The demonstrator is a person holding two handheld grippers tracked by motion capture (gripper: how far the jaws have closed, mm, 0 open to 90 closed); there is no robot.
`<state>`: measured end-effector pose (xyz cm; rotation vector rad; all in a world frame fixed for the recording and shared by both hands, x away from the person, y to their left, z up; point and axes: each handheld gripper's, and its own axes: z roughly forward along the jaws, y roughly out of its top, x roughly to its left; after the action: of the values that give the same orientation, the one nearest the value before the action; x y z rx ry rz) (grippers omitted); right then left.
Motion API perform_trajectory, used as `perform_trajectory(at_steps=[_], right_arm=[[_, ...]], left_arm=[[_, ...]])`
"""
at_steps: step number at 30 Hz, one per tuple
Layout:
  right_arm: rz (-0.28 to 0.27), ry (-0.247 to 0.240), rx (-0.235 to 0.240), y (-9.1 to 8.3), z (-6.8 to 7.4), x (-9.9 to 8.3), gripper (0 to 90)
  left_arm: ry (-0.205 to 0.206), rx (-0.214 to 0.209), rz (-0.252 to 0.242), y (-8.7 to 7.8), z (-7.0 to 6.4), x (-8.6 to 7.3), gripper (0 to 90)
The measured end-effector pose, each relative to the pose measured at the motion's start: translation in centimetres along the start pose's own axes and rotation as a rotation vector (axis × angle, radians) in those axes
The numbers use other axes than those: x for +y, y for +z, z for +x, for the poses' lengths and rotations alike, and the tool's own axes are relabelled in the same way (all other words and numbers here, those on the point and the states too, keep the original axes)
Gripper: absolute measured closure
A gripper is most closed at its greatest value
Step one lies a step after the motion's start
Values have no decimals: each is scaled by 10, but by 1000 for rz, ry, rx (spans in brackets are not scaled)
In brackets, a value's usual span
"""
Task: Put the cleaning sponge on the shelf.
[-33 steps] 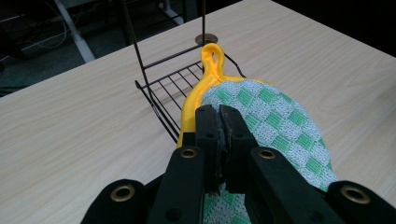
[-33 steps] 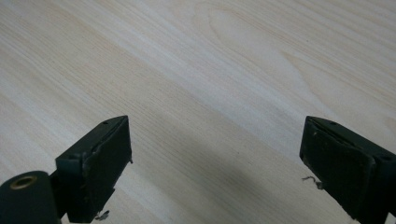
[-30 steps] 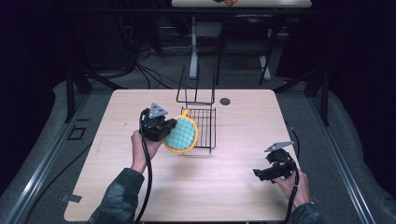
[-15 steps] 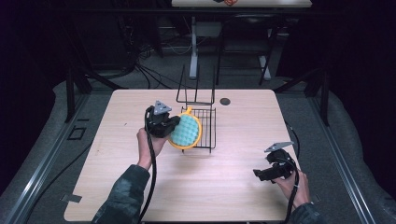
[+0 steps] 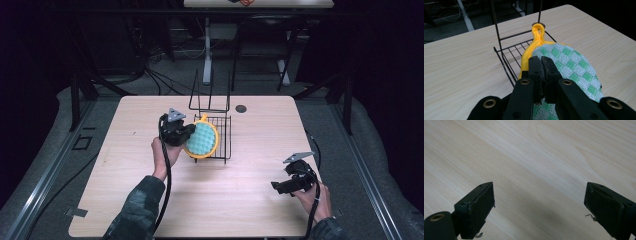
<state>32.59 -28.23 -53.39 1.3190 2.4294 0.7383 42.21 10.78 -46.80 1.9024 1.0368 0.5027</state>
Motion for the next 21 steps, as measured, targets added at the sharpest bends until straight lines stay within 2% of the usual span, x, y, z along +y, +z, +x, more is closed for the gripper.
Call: perform_trajectory(at_steps=[2, 7, 14, 21], right_arm=[[1, 3, 1, 0, 0, 0, 90], [-2, 0, 0, 0, 0, 0, 90], [-5, 1, 8, 1, 0, 0, 90], [4, -6, 9, 1, 0, 0, 89]], left_arm=[[-5, 0, 0, 1, 0, 0, 872], [-22, 35, -30, 10, 1, -3, 872], [-75, 35, -20, 26, 4, -9, 872], [-80, 63, -11, 39, 3, -12, 871]])
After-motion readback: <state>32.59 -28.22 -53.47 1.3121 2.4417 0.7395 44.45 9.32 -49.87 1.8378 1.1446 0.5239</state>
